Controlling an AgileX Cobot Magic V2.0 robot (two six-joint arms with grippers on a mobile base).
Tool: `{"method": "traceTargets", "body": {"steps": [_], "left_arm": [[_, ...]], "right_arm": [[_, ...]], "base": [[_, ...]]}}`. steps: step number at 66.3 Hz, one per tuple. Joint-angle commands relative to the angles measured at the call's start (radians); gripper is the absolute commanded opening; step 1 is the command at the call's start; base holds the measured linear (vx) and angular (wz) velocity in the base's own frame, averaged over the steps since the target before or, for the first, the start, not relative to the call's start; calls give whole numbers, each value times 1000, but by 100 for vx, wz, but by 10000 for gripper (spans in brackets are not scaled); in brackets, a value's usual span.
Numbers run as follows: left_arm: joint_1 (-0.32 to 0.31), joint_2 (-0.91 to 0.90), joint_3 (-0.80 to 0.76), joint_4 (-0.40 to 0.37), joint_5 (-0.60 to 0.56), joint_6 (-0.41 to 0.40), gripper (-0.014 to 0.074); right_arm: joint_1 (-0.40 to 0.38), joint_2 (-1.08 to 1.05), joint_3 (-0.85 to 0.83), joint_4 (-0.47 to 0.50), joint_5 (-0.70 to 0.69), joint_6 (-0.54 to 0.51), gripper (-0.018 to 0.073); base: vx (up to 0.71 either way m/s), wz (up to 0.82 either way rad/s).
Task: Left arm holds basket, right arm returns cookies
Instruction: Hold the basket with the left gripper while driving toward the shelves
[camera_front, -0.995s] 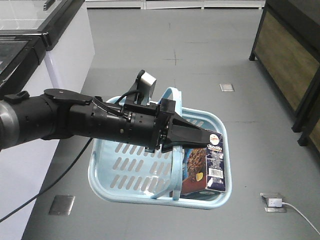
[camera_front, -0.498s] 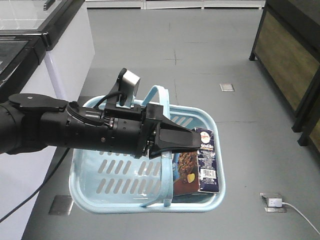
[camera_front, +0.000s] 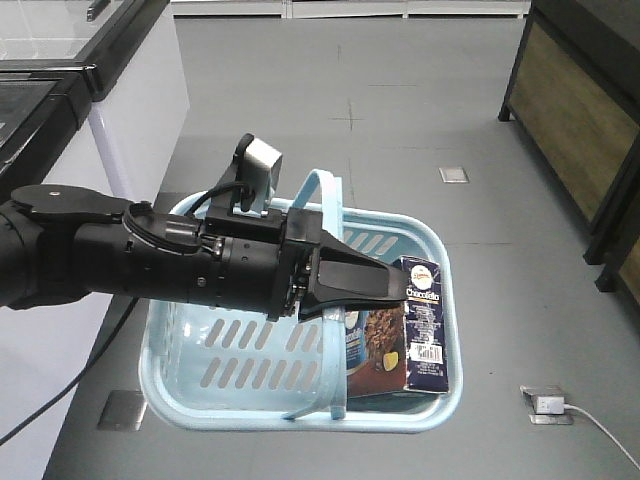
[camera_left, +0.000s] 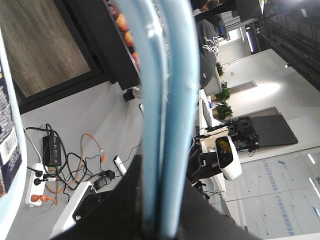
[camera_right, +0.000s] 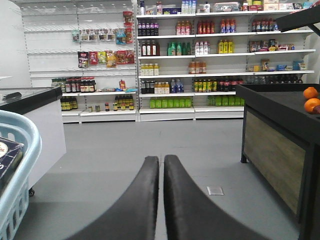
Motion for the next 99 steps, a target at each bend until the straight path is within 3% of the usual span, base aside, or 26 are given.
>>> {"method": "traceTargets", "body": {"steps": [1,99], "left_arm": [[-5,-51,-27,-123,46,14,-3],[-5,-51,-27,-123,44,14,-3]], "right_arm": [[-5,-12,18,-2,-78,-7,-11],[-5,-12,18,-2,-78,-7,-11]], "base": [[0,0],[1,0]]}}
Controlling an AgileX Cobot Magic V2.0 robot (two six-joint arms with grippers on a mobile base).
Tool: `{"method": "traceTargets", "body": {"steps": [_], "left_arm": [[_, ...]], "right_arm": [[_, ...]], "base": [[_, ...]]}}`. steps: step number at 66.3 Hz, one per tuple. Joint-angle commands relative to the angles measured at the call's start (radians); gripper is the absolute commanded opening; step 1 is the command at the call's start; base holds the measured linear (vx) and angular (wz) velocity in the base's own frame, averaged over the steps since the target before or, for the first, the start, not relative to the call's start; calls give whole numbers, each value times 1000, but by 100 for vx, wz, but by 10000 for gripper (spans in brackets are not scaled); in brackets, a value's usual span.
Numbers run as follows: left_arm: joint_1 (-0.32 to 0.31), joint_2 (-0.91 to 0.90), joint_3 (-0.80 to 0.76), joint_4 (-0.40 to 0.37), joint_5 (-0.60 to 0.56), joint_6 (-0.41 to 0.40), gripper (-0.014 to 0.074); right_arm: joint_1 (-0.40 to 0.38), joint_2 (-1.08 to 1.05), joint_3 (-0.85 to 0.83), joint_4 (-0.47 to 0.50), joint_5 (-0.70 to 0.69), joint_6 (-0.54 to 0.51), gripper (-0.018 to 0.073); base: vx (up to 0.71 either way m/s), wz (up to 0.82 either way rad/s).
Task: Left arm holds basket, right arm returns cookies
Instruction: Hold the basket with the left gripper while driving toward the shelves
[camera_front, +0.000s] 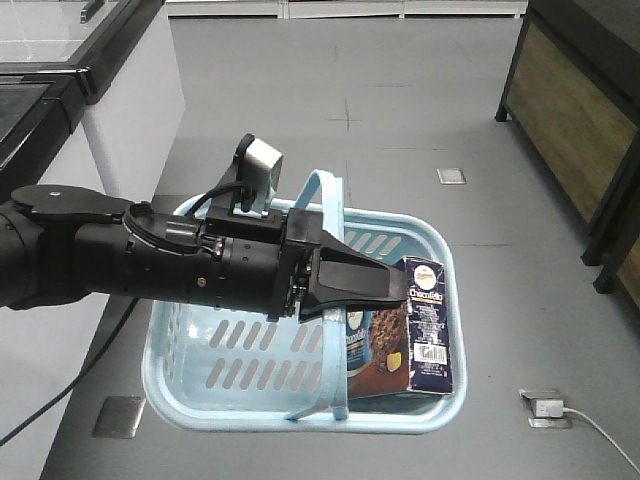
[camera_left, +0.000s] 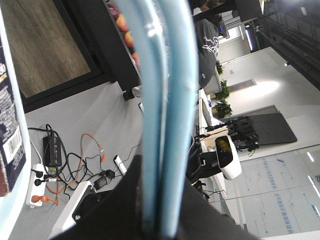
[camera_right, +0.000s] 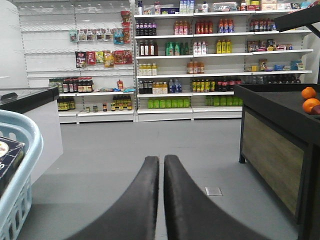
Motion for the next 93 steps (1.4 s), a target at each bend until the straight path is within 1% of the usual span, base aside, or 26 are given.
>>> {"method": "traceTargets", "body": {"steps": [1,32,47,93], "left_arm": [[-5,-51,-27,-123,45,14,-3],[-5,-51,-27,-123,45,14,-3],[-5,-51,-27,-123,45,14,-3],[-5,-51,-27,-123,45,14,-3]], "right_arm": [[-5,-12,18,-2,-78,-7,-11],[-5,-12,18,-2,-78,-7,-11],[-5,-12,18,-2,-78,-7,-11],[-5,-12,18,-2,-78,-7,-11]], "base": [[9,-2],[14,5],[21,-10],[35,-4]]}}
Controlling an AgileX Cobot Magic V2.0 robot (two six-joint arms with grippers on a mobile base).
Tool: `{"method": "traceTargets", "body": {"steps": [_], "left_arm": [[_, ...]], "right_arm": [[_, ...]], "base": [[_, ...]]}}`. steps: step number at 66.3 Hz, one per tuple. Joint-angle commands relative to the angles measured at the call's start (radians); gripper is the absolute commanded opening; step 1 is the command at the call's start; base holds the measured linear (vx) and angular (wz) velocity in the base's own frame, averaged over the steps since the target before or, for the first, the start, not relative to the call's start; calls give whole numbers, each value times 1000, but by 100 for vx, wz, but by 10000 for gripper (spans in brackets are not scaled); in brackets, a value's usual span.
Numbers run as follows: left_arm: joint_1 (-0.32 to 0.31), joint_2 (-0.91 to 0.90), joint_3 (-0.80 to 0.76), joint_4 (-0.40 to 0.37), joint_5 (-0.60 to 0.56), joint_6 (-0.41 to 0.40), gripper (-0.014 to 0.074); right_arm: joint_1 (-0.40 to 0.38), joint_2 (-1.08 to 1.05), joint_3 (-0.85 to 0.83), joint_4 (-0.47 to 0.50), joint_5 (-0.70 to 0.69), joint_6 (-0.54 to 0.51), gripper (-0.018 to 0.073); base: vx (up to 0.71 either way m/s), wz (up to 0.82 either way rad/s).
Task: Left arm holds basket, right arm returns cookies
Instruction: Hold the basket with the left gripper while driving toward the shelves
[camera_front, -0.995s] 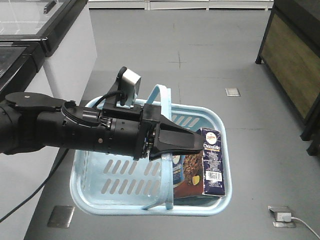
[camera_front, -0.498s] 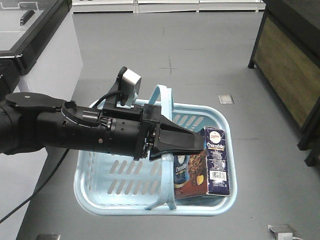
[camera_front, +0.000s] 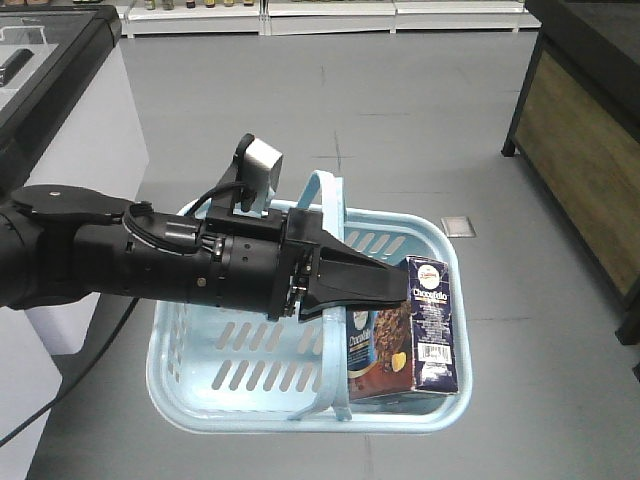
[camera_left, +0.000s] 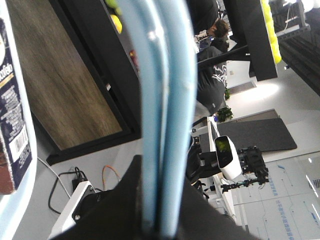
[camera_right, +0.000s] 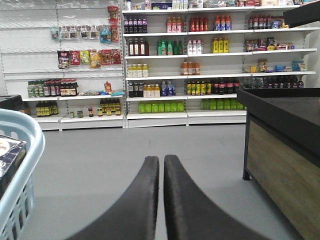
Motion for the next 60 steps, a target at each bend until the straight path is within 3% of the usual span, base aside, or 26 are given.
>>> {"method": "traceTargets", "body": {"steps": [1,60], "left_arm": [[-5,-51,-27,-123,45,14,-3],[-5,-51,-27,-123,45,14,-3]], "right_arm": [[-5,-12,18,-2,-78,-7,-11],[-5,-12,18,-2,-78,-7,-11]], "base": [[40,1],[45,7]]}}
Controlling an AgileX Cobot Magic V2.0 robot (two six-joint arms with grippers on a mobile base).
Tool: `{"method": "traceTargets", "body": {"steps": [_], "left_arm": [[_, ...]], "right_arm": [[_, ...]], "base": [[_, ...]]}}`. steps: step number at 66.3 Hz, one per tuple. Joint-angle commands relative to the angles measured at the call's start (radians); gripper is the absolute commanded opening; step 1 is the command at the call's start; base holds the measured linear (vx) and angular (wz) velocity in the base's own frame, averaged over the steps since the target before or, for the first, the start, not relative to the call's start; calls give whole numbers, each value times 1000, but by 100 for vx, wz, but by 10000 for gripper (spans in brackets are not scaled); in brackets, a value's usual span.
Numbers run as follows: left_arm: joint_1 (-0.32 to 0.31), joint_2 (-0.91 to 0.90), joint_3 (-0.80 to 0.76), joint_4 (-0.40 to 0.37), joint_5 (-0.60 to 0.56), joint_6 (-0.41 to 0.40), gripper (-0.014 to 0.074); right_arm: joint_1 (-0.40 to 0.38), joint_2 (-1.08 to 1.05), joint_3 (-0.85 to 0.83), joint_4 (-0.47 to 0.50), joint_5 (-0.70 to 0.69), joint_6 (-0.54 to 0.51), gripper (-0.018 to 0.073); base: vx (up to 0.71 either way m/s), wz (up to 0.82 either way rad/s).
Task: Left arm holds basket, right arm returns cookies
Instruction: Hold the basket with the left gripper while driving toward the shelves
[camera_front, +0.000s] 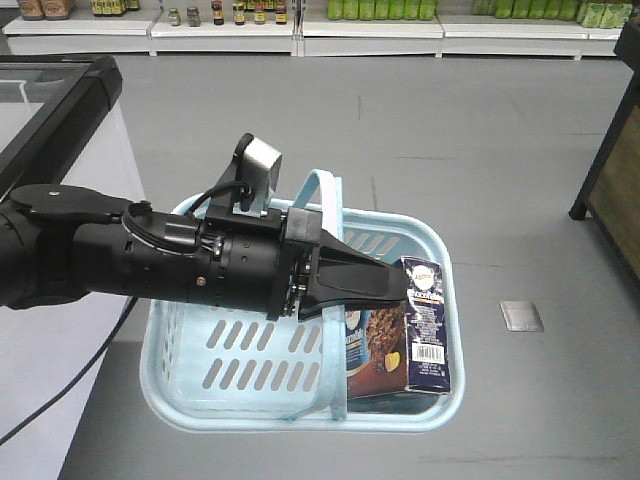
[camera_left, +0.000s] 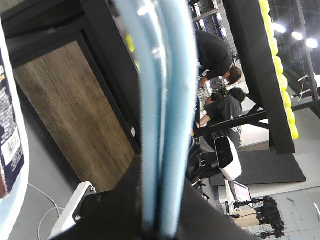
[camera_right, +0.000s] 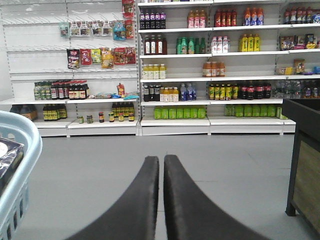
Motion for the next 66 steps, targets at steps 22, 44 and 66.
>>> {"method": "traceTargets", "body": {"steps": [22,44,66], "left_arm": [[-5,-51,-27,-123,45,14,-3],[-4,-51,-27,-124,44,14,-3],[-4,-51,-27,-124,41,14,-3]], "right_arm": [[-5,-12,18,-2,-78,-7,-11],[-5,-12,18,-2,-78,-7,-11],[-5,-12,18,-2,-78,-7,-11]], "base": [[50,-9],[51,-3],[55,0]]}}
